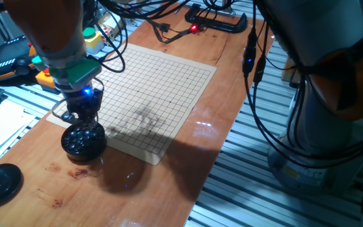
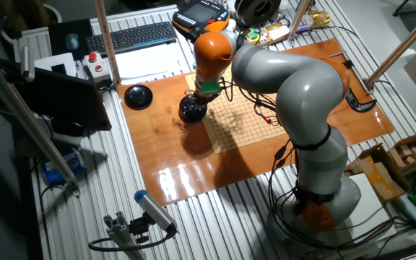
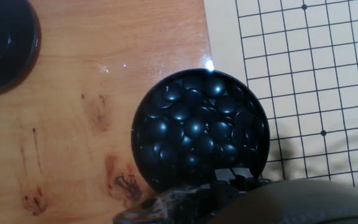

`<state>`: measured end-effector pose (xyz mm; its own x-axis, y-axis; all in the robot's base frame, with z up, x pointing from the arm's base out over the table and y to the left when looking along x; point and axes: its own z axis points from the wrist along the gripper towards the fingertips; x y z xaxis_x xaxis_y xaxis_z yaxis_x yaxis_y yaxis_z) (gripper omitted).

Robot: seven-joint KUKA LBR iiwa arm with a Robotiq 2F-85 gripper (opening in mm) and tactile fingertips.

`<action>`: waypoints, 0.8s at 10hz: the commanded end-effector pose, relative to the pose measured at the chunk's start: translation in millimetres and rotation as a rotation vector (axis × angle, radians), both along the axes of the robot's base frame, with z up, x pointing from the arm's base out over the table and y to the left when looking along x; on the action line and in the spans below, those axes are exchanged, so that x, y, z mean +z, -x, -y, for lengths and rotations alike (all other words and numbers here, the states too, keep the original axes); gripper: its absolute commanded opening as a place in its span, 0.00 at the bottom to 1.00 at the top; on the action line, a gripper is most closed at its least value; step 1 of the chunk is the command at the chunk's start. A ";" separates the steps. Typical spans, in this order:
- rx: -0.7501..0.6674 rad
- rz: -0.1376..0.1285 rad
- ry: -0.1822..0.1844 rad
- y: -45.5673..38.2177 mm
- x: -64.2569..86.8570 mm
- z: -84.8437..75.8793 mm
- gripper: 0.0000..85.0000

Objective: Play the first move as black on the 3-4 point in the upper right corner of the Go board

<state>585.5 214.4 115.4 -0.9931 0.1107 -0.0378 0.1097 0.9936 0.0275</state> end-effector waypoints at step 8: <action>-0.036 -0.013 -0.029 0.2 2.2 -0.9 0.01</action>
